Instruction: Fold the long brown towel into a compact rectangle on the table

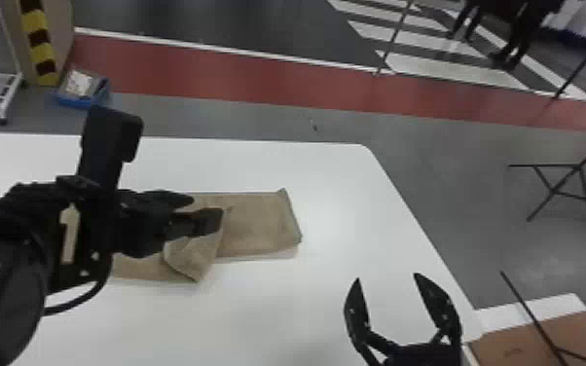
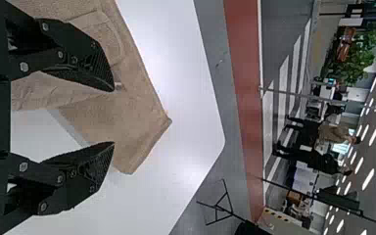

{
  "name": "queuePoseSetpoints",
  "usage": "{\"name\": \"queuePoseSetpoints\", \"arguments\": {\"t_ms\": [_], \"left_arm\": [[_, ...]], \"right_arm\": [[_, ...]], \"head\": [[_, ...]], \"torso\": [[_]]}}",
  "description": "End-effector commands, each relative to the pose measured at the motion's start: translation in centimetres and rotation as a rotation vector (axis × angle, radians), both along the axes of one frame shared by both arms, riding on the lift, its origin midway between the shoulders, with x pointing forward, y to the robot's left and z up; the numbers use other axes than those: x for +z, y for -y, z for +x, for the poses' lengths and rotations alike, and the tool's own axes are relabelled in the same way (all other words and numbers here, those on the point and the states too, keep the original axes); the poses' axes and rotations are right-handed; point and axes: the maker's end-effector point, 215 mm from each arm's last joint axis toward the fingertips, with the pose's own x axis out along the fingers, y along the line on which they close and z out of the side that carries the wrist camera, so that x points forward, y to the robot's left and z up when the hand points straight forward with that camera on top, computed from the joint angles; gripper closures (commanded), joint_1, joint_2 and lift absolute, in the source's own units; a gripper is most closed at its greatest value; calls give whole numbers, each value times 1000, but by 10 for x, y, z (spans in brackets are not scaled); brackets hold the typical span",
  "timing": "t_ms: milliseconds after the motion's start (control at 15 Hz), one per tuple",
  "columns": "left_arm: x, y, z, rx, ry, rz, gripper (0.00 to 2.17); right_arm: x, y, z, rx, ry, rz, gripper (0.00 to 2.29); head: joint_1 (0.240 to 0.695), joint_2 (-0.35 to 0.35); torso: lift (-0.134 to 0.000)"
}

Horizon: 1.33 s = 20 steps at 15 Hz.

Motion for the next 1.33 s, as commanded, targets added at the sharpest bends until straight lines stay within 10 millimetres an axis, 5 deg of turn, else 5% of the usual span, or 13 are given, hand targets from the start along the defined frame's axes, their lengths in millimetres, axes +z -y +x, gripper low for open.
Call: {"name": "queuePoseSetpoints", "arguments": {"t_ms": [0, 133, 267, 467, 733, 867, 1067, 1267], "left_arm": [[-5, 8, -9, -17, -11, -2, 36], [-10, 4, -12, -8, -21, -2, 36], [-16, -21, -11, 36, -34, -8, 36], [-36, -108, -8, 154, -54, 28, 36], [-44, -212, -6, 304, -11, 21, 36], [-51, -245, -13, 347, 1, 22, 36], [-65, -269, -29, 372, -3, 29, 36], [-74, -271, -42, 362, -1, 25, 63]], "right_arm": [[3, 0, 1, -2, 6, 2, 97], [5, -3, 8, 0, -2, 8, 97], [12, -12, 24, 11, -8, 20, 97], [11, -37, 53, 44, -42, 40, 97], [-11, -87, 97, 111, -137, 101, 110], [-20, -117, 120, 162, -177, 121, 110], [-33, -167, 151, 252, -224, 136, 117], [-55, -215, 175, 331, -285, 126, 120]], "head": [[695, -350], [695, -350], [695, -350], [695, -339], [695, -165], [695, -83], [695, 55], [695, 150]], "torso": [[-123], [-123], [-123], [-123], [-123], [-123], [-123], [-123]]}}
